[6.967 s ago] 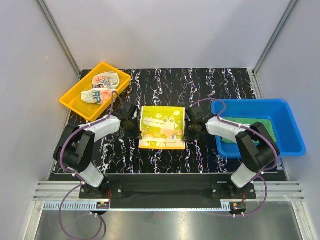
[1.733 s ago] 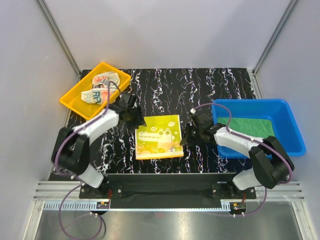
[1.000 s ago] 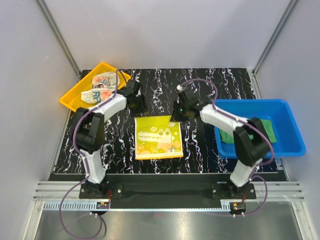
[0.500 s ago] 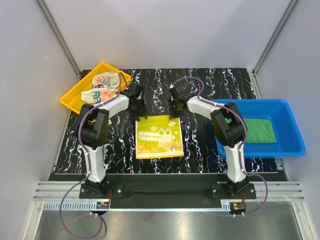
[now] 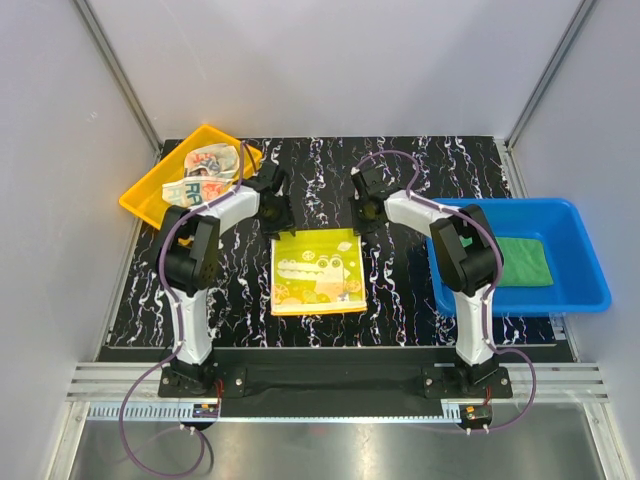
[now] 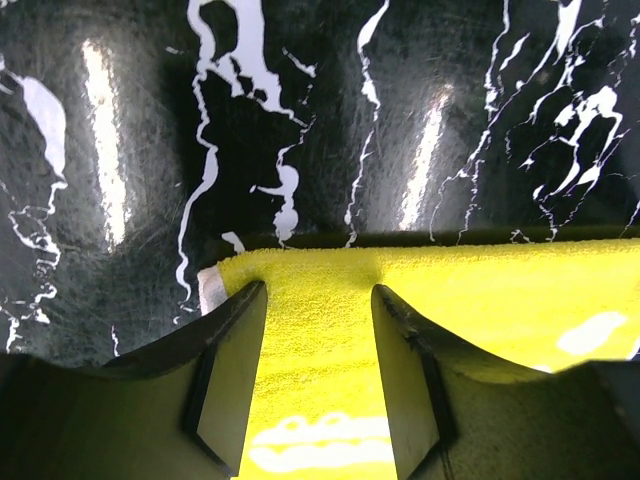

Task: Fold and stack the towels
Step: Fold the towel

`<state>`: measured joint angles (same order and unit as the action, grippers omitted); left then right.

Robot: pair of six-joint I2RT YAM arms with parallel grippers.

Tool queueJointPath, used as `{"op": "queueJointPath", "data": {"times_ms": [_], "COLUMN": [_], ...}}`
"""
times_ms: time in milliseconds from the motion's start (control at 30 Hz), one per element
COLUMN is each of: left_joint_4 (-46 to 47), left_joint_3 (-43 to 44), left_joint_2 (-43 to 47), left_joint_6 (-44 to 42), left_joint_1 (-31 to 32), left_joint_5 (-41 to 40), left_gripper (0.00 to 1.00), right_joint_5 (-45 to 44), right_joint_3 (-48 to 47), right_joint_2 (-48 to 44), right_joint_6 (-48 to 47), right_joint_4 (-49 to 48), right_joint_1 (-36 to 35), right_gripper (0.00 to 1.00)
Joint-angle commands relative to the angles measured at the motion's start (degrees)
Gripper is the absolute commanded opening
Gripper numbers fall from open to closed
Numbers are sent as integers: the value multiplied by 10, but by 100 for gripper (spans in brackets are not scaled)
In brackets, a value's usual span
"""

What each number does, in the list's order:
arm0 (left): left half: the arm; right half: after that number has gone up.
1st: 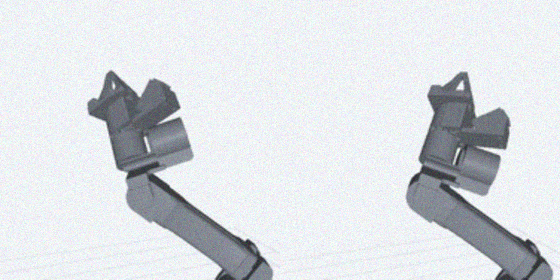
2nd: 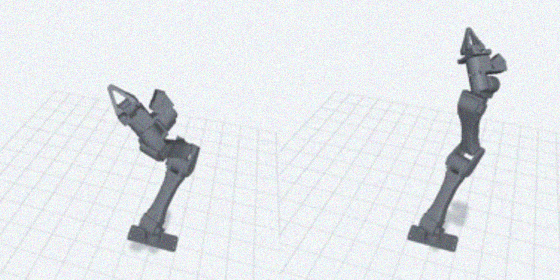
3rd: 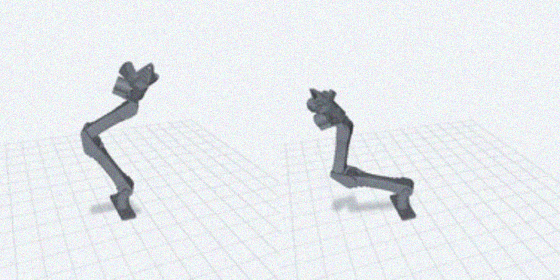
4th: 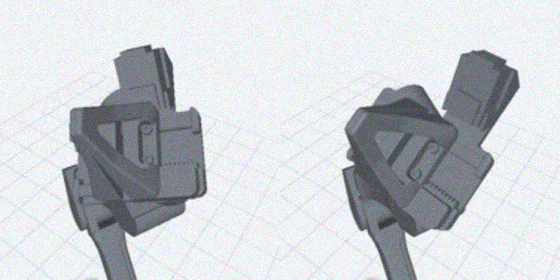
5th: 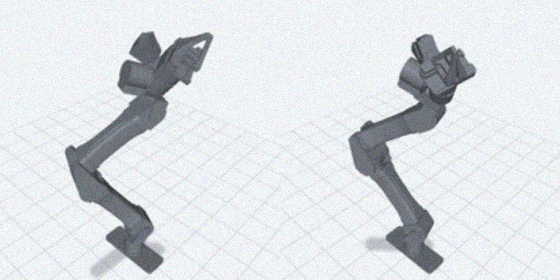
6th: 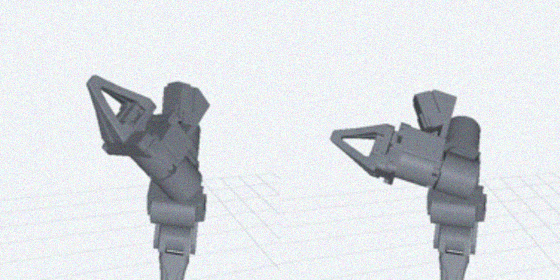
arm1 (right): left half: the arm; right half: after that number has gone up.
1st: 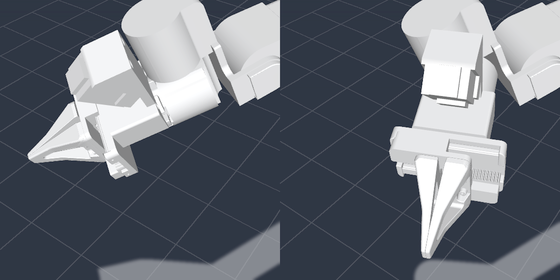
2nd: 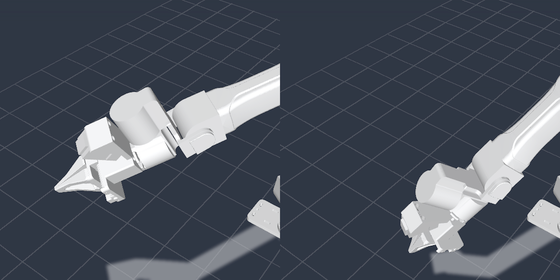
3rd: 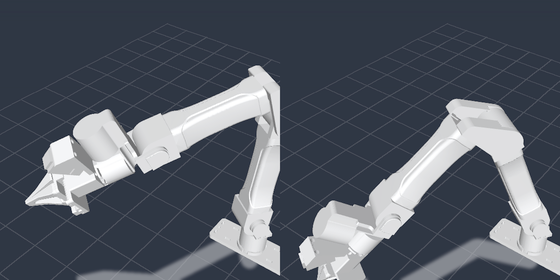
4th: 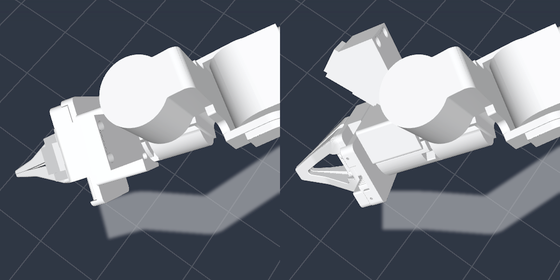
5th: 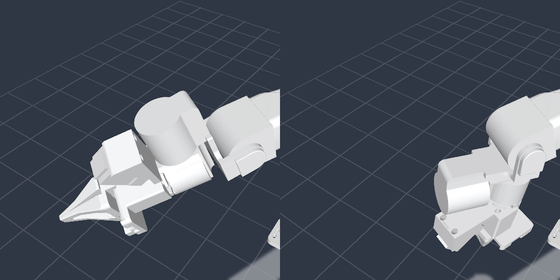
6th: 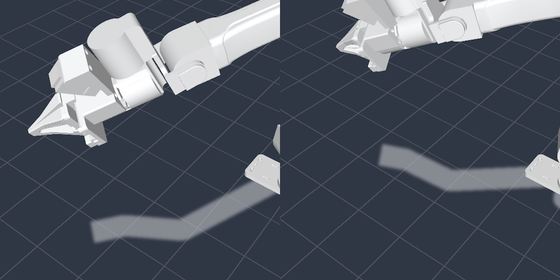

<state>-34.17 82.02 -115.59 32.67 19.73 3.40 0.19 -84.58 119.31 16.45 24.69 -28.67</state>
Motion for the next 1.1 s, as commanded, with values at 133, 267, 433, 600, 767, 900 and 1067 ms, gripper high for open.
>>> {"op": "queueJointPath", "data": {"times_ms": [133,267,433,600,767,900,1067], "left_joint_4": [-26,-35,-70,-59,-45,-48,-51], "left_joint_3": [33,53,90,96,96,89,77], "left_joint_2": [-13,26,39,35,64,70,56], "left_joint_6": [-36,-68,-133,-224,-292,-313,-343], "left_joint_1": [-4,-5,-9,-13,-24,-52,-63], "left_joint_5": [-1,1,-23,38,101,133,169], "left_gripper": [53,55,60,59,61,61,61], "right_joint_5": [-22,61,138,275,320,377,359], "right_joint_3": [0,-23,-71,-84,-156,-211,-251], "right_joint_2": [-17,-60,-49,-34,4,38,67], "right_joint_6": [-43,-75,-125,-177,-220,-233,-292], "right_joint_4": [26,69,115,118,177,216,269], "right_joint_1": [11,12,21,36,48,84,92], "right_gripper": [14,22,31,45,45,45,44]}}
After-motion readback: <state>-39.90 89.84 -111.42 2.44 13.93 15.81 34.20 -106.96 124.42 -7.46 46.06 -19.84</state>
